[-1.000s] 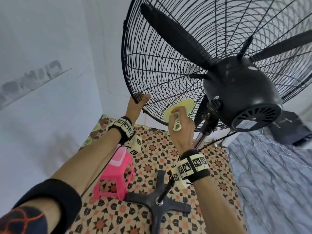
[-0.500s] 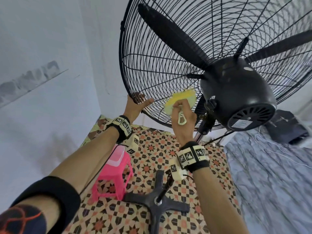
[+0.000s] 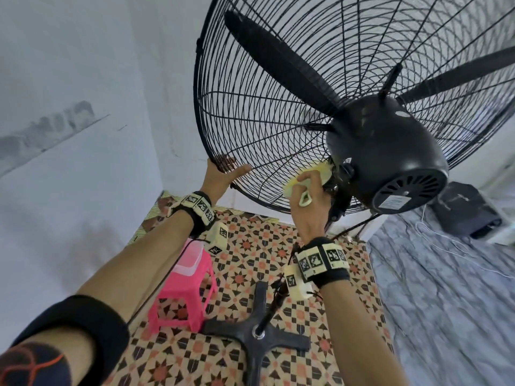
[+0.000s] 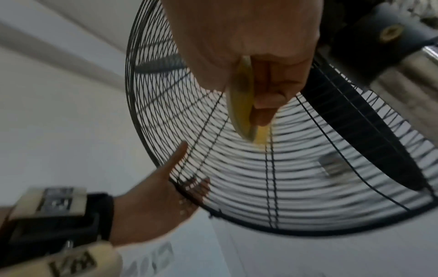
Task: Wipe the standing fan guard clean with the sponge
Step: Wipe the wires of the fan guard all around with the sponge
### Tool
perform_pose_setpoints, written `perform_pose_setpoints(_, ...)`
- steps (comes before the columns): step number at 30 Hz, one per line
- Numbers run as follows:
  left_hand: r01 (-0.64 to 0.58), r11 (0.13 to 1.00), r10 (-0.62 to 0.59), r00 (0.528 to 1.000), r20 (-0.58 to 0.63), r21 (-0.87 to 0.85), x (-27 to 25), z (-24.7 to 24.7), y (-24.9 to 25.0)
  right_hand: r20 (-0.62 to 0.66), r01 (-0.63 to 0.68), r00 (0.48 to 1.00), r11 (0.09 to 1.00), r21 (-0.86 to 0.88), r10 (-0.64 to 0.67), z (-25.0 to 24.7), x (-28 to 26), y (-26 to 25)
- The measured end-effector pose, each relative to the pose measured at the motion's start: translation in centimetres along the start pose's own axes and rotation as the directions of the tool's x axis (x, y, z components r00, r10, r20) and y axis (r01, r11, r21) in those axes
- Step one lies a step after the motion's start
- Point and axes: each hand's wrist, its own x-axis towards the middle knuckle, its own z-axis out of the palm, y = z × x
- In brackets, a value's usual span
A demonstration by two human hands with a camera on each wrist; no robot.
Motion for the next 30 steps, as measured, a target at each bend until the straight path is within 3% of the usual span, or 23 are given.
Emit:
perform_pose_setpoints(2, -0.001, 1.0, 0.001, 1.0, 0.001, -0.01, -0.1, 0.0, 0.2, 0.04, -0.016, 0.999, 1.0, -0.015, 0.017, -0.6, 0.2, -0.8)
perform_pose_setpoints(7, -0.003, 1.0, 0.004, 1.0, 0.021, -0.005, -0.2, 0.2, 0.1, 0.099, 0.141, 0.987, 0.981, -0.131, -0.128, -1.2, 1.9, -3.3)
perform_pose_setpoints(12, 0.01, 1.0, -0.01, 1.0, 0.011, 0.016, -0.3, -0.1, 0.4, 0.115, 0.023, 0.993, 0.964, -0.265, 0.008, -0.9, 1.4, -1.9)
perform_pose_setpoints(17, -0.004, 1.0, 0.004, 1.0, 0.022, 0.013, -0.6, 0.0, 0.6, 0.145, 0.128, 0.985, 0.952, -0.278, -0.09, -1.6, 2.0, -4.3)
perform_pose_setpoints(25, 0.016, 1.0, -0.016, 1.0, 0.021, 0.012, -0.5, 0.0, 0.6, 0.218, 0.015, 0.97, 0.869, -0.494, 0.108, -1.3, 2.5, -3.9)
perform_pose_setpoints(30, 0.006, 1.0, -0.006, 0.999, 0.034, -0.021, -0.4, 0.2, 0.7, 0.207, 0.124, 0.978, 0.889, -0.44, -0.034, -1.1, 3.0, -5.6)
